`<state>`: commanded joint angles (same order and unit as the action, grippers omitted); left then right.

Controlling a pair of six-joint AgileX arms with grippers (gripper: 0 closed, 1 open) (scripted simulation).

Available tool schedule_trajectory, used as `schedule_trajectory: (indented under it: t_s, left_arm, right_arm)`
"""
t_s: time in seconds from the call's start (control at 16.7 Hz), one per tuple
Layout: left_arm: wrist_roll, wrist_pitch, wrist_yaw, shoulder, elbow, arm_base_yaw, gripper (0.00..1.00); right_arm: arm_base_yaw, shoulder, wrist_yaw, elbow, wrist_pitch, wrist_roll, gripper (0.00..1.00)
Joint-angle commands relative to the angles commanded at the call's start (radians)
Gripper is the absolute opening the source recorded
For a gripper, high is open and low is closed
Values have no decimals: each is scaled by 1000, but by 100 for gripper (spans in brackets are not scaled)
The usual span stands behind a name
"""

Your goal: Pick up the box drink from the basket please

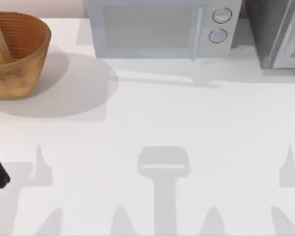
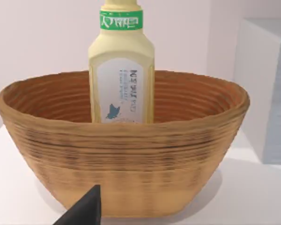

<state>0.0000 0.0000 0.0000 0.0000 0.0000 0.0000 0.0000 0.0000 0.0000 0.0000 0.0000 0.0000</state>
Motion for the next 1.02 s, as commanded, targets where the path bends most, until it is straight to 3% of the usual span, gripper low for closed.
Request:
schedule_trajectory:
  t_s: [0.42,1.02]
  left_arm:
    - [1,104,16,153,55,13,100]
    - [6,643,101,973,343,81,100]
  right_arm:
    - [0,0,0,0,0,0,100]
    - [0,0,0,0,0,0,100]
